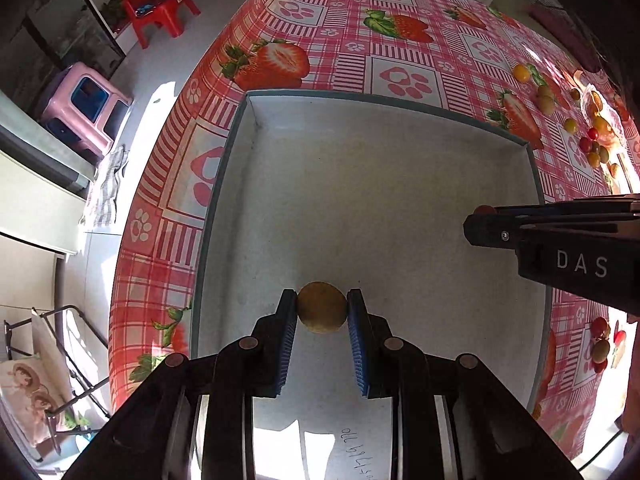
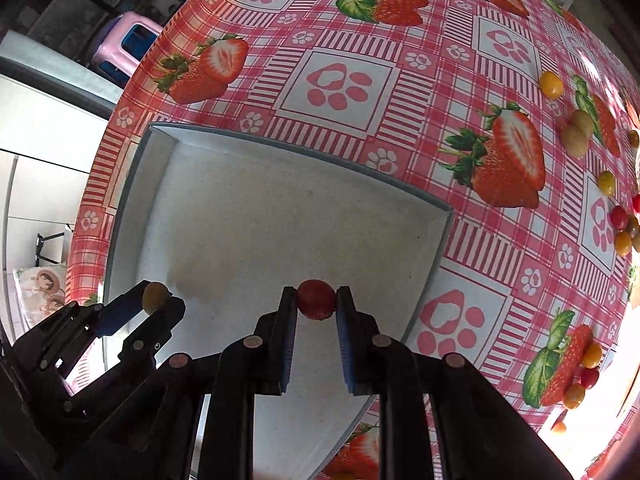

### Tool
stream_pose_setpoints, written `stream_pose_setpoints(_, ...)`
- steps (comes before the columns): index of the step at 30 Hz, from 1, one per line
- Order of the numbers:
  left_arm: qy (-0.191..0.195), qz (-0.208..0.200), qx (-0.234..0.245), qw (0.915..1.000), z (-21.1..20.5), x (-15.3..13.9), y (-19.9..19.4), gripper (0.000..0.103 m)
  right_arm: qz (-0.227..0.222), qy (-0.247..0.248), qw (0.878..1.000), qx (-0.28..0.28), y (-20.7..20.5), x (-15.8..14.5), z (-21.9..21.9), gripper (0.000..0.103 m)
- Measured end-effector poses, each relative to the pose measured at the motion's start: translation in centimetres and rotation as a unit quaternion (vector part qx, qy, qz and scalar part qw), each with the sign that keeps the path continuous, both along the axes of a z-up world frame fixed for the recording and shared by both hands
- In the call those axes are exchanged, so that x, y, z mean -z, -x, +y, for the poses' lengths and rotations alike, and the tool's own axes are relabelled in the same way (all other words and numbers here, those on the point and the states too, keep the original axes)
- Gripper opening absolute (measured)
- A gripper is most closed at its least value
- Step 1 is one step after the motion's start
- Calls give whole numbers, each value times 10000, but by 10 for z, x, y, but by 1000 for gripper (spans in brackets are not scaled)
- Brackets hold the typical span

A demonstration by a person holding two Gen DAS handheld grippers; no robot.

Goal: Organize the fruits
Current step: 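Carry both fruits over the white tray and open both grippers to drop them, then grasp a red cherry tomato with the left gripper while the right grasps another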

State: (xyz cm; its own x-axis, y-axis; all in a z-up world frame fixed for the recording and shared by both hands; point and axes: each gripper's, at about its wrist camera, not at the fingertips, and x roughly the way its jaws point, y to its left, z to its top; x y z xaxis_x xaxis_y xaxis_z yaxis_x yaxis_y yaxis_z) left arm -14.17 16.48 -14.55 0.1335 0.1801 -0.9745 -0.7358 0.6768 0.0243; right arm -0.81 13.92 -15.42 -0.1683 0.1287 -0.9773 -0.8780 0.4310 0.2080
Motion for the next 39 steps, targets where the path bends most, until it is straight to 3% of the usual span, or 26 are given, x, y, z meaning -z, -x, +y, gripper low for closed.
stream_pose_setpoints(1,7,37,35,10000,-1,2,0,28,-18,40,10000,-5,1,2,1,23)
stream_pose_setpoints(2,36,51,56,10000,-2,3,1,38,-6,85,10000,-2,2,5,2,23)
stream_pose_setpoints(3,52,50,56,10000,-3,4,2,50,32,112,9999,14,2,8,3,24)
stream_pose_setpoints(4,-42,30,23,10000,-5,3,4,74,39,86,10000,18,2,8,3,24)
stream_pose_setpoints(5,-169,-16,0,9999,-6,0,6,78,63,85,9999,2,2,9,5,29)
stream_pose_setpoints(8,-132,32,-9,9999,-6,0,7,78,74,69,9999,-35,1,6,5,60)
stream_pose_setpoints(9,-121,74,-35,9999,-6,0,8,77,81,25,10000,-10,1,4,5,65)
stream_pose_setpoints(14,-107,140,-27,9998,-12,-5,9,78,363,-232,9984,361,-12,-20,-4,80)
stream_pose_setpoints(20,-212,145,288,9993,-34,-20,-5,78,349,-539,9955,703,-30,-47,-30,80)
stream_pose_setpoints(27,-399,-103,1079,9933,-75,-50,-46,78,211,-381,9901,1332,-72,-53,-114,80)
stream_pose_setpoints(33,-286,-295,2187,9749,-128,-59,-91,78,-63,47,9784,2066,-98,-48,-209,80)
stream_pose_setpoints(39,-71,-82,3070,9517,-182,-23,-132,78,-148,598,9639,2591,-107,-26,-284,80)
